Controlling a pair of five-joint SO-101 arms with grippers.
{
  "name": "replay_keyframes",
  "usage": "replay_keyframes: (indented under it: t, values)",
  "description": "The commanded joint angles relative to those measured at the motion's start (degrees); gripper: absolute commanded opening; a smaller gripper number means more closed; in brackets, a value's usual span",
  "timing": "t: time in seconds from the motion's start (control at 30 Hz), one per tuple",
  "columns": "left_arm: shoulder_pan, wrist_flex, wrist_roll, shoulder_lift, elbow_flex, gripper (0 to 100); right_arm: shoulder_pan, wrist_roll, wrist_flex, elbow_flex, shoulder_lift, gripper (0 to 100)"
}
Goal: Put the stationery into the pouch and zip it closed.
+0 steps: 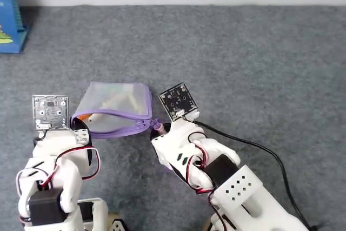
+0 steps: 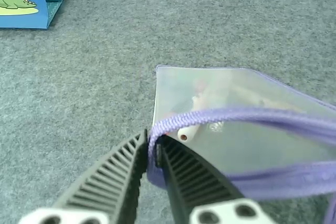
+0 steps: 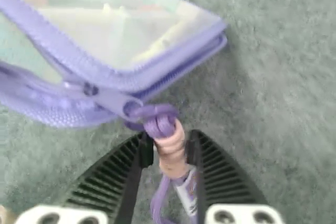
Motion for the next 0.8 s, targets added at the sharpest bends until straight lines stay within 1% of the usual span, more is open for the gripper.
replay_keyframes:
  t: [0.0, 0.07, 0.27, 0.47, 0.63, 0.7, 0.77]
  values:
    - [-0.4, -1.8, 0.3, 0.4, -0.5, 1, 0.5, 3.1, -3.6, 0.4, 0.7, 2.5]
    - [-0.4, -1.8, 0.3, 0.4, -0.5, 1, 0.5, 3.2, -3.4, 0.5, 0.6, 0.9]
    - [-0.5, -1.8, 0.3, 0.4, -0.4, 1, 0.6, 3.2, -3.1, 0.7, 0.5, 0.8]
    - [-0.6, -1.8, 0.3, 0.4, -0.4, 1, 0.6, 2.9, 5.6, -2.6, 0.0, 0.8]
    - [-0.4, -5.5, 0.2, 0.8, -0.7, 2, 0.6, 2.9, 9.7, -4.5, 0.0, 0.8]
    - [-0.3, -7.3, 0.2, 0.8, -1.0, 4, 0.6, 2.9, 10.4, -4.5, 0.0, 0.8]
    - [0.7, -8.4, 0.2, 0.9, -1.5, 10, 0.6, 2.8, 11.3, -4.5, -0.1, 0.8]
